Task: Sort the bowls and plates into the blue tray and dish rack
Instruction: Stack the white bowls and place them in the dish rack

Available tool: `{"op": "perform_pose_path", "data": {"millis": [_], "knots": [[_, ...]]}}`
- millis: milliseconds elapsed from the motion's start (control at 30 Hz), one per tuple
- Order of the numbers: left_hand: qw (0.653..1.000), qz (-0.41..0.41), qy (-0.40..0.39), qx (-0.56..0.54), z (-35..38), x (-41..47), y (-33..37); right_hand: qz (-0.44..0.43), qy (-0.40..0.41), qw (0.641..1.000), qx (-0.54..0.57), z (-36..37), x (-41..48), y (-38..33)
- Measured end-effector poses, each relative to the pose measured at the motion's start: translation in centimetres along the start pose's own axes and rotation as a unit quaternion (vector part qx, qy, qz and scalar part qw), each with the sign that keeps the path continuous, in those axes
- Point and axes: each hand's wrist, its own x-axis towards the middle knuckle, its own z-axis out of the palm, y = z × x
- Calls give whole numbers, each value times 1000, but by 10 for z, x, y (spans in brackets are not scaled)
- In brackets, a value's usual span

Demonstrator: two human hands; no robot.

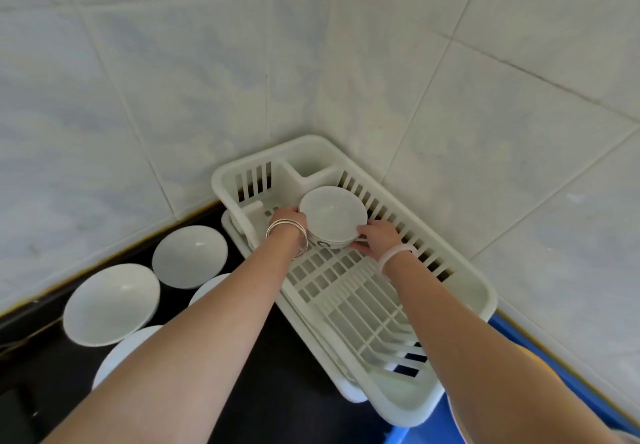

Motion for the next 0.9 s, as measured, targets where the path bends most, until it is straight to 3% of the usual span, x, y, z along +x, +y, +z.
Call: {"op": "perform_pose_path", "data": {"millis": [200,467,700,900], "knots": [[1000,13,1,-9,-2,1,-6,8,18,999,43,2,1,4],[1000,14,-12,-19,-4,-11,-1,36,65,997,-8,9,-14,0],[998,49,-27,17,-27,-51,8,-90,71,983,-140,3,-55,-6],[995,102,-19,8,-69,-115,0,-147,2,984,-99,31,-130,-12]]}}
